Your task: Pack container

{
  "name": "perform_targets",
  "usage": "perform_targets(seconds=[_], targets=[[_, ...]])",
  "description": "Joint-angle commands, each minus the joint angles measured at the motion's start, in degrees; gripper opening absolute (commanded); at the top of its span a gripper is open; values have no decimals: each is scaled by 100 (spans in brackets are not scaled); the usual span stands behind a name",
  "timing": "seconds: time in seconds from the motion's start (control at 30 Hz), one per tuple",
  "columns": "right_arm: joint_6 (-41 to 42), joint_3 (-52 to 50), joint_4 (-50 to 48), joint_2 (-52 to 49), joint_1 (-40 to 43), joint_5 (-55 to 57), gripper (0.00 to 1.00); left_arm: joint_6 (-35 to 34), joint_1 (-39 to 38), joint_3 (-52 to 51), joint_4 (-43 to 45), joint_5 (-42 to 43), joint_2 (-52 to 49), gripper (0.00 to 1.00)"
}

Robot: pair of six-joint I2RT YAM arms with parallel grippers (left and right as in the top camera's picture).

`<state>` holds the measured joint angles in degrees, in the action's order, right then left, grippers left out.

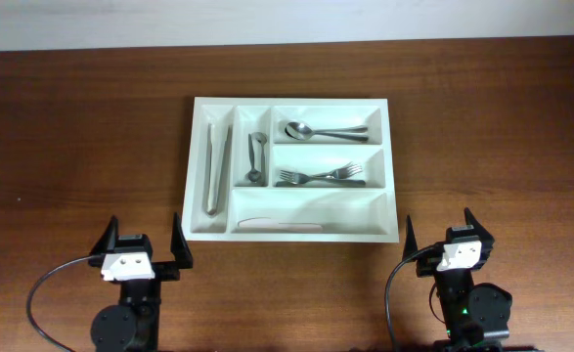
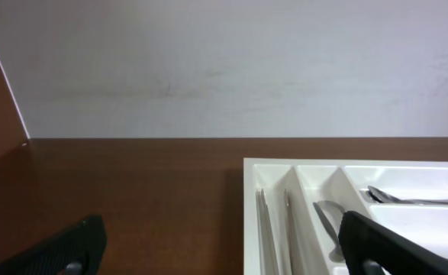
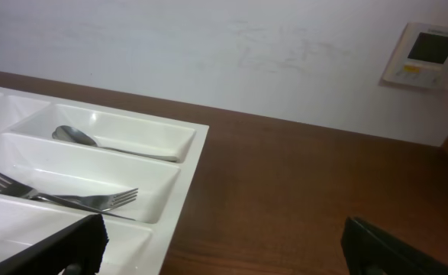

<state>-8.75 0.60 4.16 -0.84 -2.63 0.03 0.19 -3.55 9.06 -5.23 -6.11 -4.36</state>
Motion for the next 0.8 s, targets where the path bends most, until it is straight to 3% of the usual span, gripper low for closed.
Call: perform_targets(seconds=[0.0, 0.33, 0.77], targets=[[70, -28, 35, 59, -35, 68, 99, 66, 131, -254, 275, 76, 81, 99], [70, -28, 35, 59, -35, 68, 99, 66, 684, -564, 745, 76, 85, 99], [70, -28, 35, 59, -35, 68, 99, 63, 697, -844, 817, 103, 407, 99]])
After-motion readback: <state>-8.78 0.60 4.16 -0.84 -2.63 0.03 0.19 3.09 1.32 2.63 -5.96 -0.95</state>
